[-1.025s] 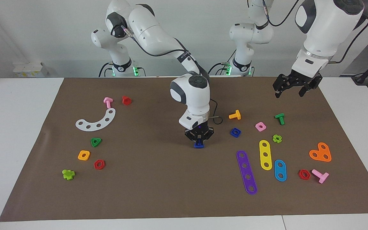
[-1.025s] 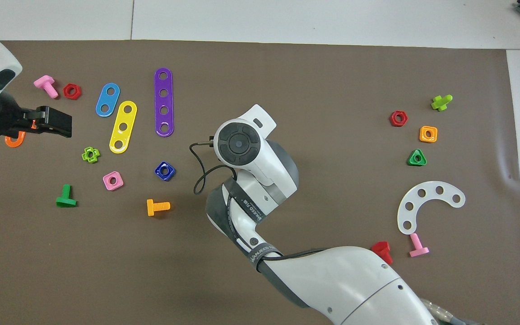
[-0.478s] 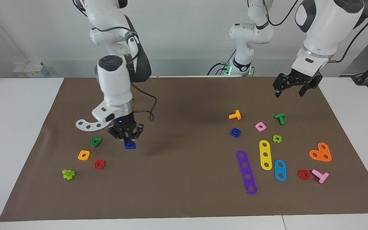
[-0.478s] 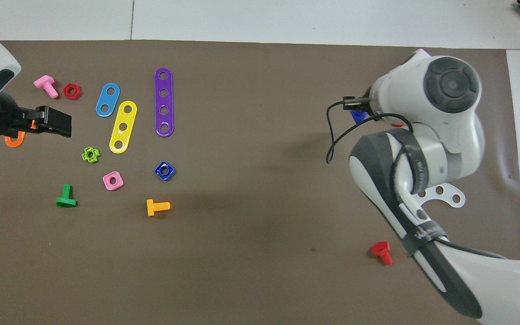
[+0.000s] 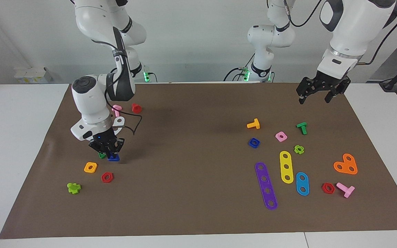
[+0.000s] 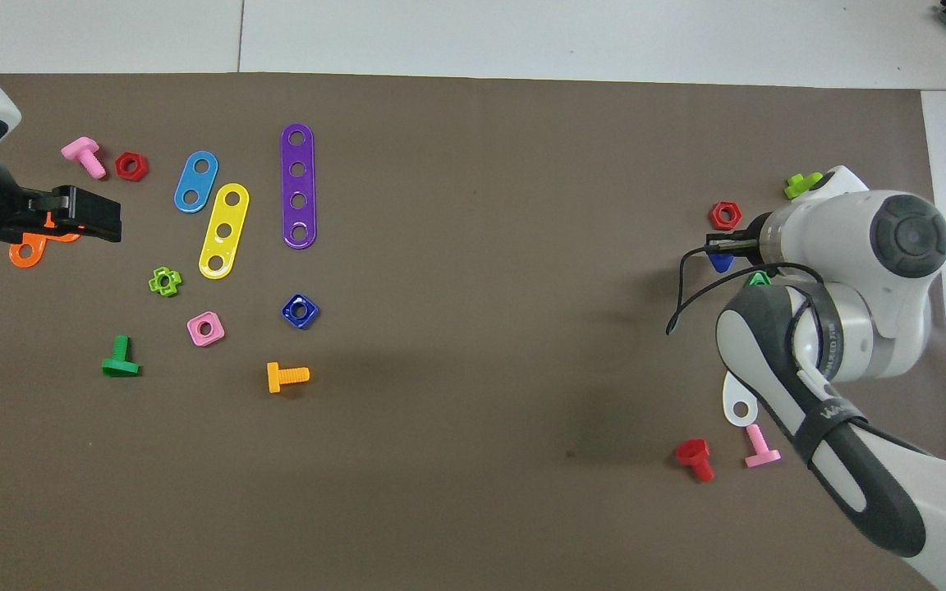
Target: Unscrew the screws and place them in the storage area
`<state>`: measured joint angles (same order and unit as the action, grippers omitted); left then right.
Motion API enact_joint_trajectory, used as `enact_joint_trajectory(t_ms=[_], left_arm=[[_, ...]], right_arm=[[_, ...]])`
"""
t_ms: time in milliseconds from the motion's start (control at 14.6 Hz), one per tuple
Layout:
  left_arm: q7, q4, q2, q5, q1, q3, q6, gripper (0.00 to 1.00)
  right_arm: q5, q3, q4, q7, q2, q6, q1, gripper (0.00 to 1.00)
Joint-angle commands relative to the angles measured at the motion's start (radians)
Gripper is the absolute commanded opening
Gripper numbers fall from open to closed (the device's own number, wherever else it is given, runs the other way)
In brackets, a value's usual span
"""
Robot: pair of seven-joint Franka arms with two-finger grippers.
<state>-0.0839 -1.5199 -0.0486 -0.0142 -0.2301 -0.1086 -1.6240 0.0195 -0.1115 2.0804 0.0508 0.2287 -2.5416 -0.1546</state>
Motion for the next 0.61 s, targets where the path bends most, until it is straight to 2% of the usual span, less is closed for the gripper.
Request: enact_joint_trajectory(t_ms=[0, 410, 478, 547], left_arm=[[-0.004, 0.003, 0.016, -0.019, 0.001, 0.0, 0.001, 1.0], [-0.005, -0.013, 0.019, -0.018, 0.001, 0.0, -0.011, 1.0], [-0.004, -0.014, 0.021, -0.018, 0.001, 0.0, -0.01, 1.0], [-0.005, -0.019, 0.027, -0.018, 0.003, 0.0, -0.011, 1.0]], right_arm=[[-0.018, 0.018, 0.095, -0.011, -0.034, -0.095, 0.015, 0.0], [-0.019, 0.018, 0.122, -0.005, -0.029, -0.1, 0.013, 0.02], [-0.019, 0.018, 0.121, -0.003, -0.029, -0.098, 0.015, 0.94], [-0.019, 0.018, 0.107, -0.002, -0.028, -0.088, 0.015, 1.0]])
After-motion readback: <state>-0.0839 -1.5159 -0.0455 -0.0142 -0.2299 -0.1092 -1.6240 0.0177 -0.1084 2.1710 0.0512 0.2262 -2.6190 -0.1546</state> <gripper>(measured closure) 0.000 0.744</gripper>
